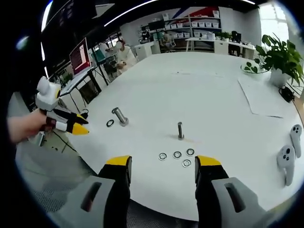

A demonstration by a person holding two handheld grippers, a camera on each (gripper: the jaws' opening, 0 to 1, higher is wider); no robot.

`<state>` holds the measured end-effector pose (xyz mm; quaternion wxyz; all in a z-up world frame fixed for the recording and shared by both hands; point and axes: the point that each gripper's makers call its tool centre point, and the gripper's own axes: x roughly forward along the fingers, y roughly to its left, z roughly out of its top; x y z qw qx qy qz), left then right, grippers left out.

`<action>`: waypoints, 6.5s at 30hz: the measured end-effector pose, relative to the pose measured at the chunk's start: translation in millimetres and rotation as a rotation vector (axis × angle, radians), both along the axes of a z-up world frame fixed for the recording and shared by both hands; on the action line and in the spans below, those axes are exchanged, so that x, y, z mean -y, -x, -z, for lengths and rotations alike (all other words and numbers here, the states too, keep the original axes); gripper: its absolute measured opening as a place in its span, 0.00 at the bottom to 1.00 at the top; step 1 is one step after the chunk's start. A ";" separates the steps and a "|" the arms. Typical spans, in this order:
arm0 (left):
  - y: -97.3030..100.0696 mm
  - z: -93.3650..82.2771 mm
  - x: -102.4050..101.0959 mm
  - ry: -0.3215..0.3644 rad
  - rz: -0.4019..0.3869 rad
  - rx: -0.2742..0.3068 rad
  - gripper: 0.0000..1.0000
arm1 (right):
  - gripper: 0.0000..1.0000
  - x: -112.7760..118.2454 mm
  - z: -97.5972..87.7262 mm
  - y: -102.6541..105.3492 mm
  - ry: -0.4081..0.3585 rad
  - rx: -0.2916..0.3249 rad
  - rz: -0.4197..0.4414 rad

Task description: Place the washer onto the threaded stud by aligning its center hole with the stud, sliding it down to the base, and recovering from edge contact or off-axis alignment until the washer reaches the visible bottom stop.

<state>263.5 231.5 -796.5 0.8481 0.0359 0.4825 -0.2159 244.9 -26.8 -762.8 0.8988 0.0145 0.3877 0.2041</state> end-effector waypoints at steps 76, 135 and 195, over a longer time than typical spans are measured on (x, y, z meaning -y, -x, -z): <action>-66.4 70.2 -11.5 -0.352 0.286 -0.317 0.20 | 0.56 3.2 1.3 -1.5 -0.072 -0.031 0.053; -62.6 52.1 -4.4 -0.288 0.412 -0.198 0.18 | 0.55 3.2 1.9 -1.2 -0.072 -0.040 0.049; -85.3 8.6 60.2 -0.320 0.654 -0.121 0.19 | 0.55 2.7 1.7 -0.4 -0.088 -0.048 0.052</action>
